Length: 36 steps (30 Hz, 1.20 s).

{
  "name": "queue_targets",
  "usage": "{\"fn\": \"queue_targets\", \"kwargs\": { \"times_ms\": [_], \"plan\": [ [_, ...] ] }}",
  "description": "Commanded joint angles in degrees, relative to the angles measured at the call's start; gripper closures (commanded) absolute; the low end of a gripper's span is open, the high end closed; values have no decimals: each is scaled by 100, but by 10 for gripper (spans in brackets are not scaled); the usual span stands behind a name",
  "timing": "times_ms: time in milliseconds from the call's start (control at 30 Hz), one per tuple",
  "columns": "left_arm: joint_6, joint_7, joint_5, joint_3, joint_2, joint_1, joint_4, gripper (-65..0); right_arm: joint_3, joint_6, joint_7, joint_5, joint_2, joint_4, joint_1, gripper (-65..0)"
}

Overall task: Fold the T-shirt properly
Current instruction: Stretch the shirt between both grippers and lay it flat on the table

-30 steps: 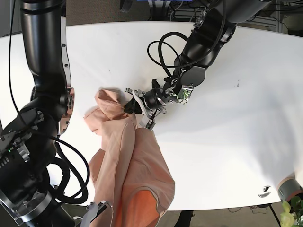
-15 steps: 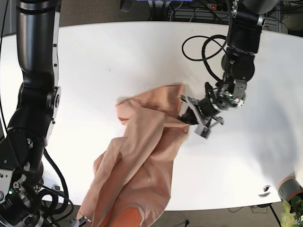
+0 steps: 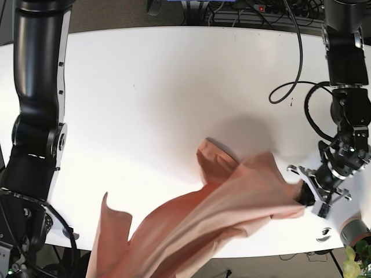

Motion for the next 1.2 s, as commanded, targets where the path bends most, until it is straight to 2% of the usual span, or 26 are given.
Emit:
{"fn": "queue_targets", "kwargs": {
  "times_ms": [0,100,233,400,600,700,867,967,1167],
  "plan": [
    [27,-134,-46,-76,-328,-327,107,0,57,-56,180,85,137,70,307,0],
    [27,-134,-38,-84,-513,-476,81,0,57,-56,154,111,198,70,307,0],
    [18,-134,-38,-84,-662,-458,98,0,92,-56,145,120,427,79,34,0],
    [18,-125,-46,-84,-654,34,116,0,848,-56,119,111,506,518,-889,0],
    [18,-152,-46,-84,-531,737,116,0,1288,-56,-198,120,541,1459,-2304,0],
    [18,-152,-46,-137,-495,1124,116,0,1780,-56,-303,120,471,2039,-3192,0],
    [18,-152,-46,-462,-469,1898,327,0,2360,-56,-435,111,190,2734,-4511,0],
    [18,-152,-38,-542,-399,2249,494,0,2668,-56,-435,120,146,3032,-5258,0],
    [18,-152,-2,-797,-390,2900,661,0,3354,-56,-435,120,-320,3507,-6454,0]
  ]
}}
